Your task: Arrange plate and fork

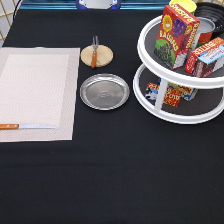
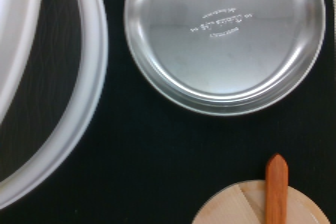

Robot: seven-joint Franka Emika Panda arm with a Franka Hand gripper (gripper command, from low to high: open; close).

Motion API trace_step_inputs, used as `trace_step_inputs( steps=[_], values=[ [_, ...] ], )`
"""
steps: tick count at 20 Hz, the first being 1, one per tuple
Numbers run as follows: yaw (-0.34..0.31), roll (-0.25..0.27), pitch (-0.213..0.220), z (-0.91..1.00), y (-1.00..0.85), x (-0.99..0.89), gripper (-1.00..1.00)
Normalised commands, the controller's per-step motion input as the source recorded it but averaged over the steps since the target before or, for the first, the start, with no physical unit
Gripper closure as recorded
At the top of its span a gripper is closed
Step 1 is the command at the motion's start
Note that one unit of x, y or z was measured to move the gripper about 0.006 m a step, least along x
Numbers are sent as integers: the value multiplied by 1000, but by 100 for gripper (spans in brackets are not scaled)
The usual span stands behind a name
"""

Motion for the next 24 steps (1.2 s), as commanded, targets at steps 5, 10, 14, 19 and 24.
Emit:
trace_step_inputs(
  steps=[5, 10, 14, 19, 24],
  values=[
    [0, 1, 3, 0, -3, 47, -100],
    [-11, 5, 32, 42, -54, 434, -100],
    [0, 40, 78, 131, -233, 887, -100],
    [0, 58, 63, 59, -367, 949, -100],
    [29, 47, 28, -3, -325, 909, -100]
  ],
)
